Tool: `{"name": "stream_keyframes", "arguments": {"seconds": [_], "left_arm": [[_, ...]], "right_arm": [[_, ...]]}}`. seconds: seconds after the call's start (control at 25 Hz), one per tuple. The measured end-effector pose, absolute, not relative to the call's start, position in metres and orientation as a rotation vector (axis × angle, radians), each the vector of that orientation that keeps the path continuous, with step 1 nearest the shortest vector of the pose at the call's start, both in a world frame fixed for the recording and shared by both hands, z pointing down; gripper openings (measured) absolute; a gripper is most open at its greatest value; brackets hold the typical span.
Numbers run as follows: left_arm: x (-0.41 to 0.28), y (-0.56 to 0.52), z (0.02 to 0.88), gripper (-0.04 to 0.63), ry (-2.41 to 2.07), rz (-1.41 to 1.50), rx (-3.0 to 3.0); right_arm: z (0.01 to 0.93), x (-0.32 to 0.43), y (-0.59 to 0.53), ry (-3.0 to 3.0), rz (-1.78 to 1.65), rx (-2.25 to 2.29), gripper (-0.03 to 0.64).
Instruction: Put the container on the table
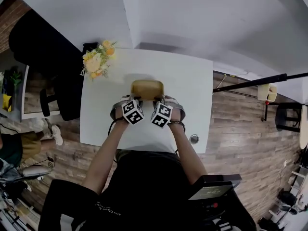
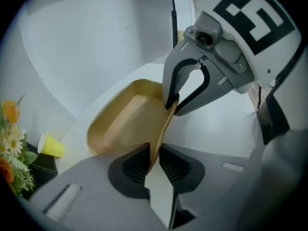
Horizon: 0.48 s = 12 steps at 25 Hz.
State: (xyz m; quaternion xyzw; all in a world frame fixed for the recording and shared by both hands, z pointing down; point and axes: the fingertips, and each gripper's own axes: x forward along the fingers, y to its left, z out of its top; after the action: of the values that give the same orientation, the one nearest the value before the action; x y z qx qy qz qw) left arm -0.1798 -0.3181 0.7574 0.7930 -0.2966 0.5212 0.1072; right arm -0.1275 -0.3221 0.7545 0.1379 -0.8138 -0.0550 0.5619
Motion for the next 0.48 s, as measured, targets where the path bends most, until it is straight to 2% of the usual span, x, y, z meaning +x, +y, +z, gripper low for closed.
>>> {"name": "stream_keyframes", "arguments": {"seconds": [0.32,0.44,0.48], "left_arm": [[-0.177,-0.317,0.760,0.106,-0.854,1.475,2.356],[-0.178,-0.313,0.756,0.112,-0.856,1.452,2.381],[-0.179,-0.313,0.753,0.112,-0.860,1.443,2.394]], "right_arm": [[0.762,-0.126,-0.319,-1.932,-0.084,0.332,0.088],[0.757,-0.124,-0.318,-1.959,-0.067,0.350,0.164],[0.755,-0.123,-0.318,-1.972,-0.062,0.361,0.170]]}}
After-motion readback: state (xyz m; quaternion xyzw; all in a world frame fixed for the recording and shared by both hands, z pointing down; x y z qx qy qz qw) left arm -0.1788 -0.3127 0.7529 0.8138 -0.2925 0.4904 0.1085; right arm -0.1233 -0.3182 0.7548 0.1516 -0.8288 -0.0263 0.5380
